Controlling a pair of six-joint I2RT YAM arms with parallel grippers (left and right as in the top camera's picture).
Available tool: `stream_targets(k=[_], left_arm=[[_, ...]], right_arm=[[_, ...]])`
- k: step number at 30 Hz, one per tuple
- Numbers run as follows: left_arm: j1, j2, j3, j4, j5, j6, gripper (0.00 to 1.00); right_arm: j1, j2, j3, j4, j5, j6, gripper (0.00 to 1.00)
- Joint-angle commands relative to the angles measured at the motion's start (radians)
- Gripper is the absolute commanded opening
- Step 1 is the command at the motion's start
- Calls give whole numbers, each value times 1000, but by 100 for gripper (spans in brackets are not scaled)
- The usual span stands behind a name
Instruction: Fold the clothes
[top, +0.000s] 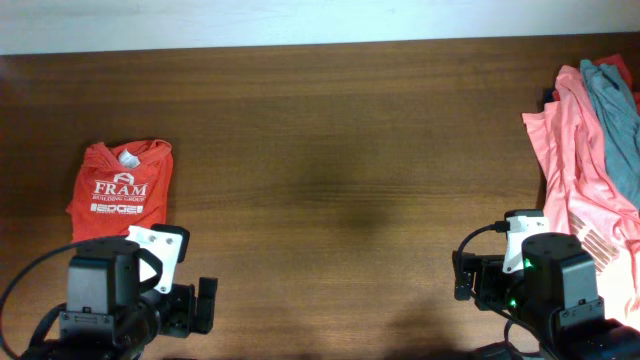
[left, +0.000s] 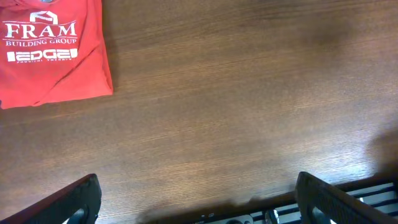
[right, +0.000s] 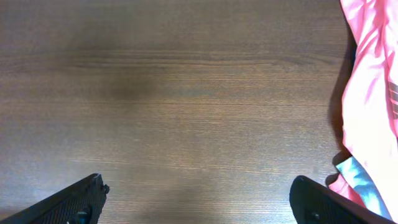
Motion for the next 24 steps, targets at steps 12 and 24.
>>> stream_targets(k=[12, 24], left_arm=[[0, -3, -5, -2, -11, -3, 99], [0, -3, -5, -2, -11, -3, 99]], right_arm=[[-142, -473, -323, 205, 26, -3, 99], [-194, -647, -656, 569, -68, -212, 99]])
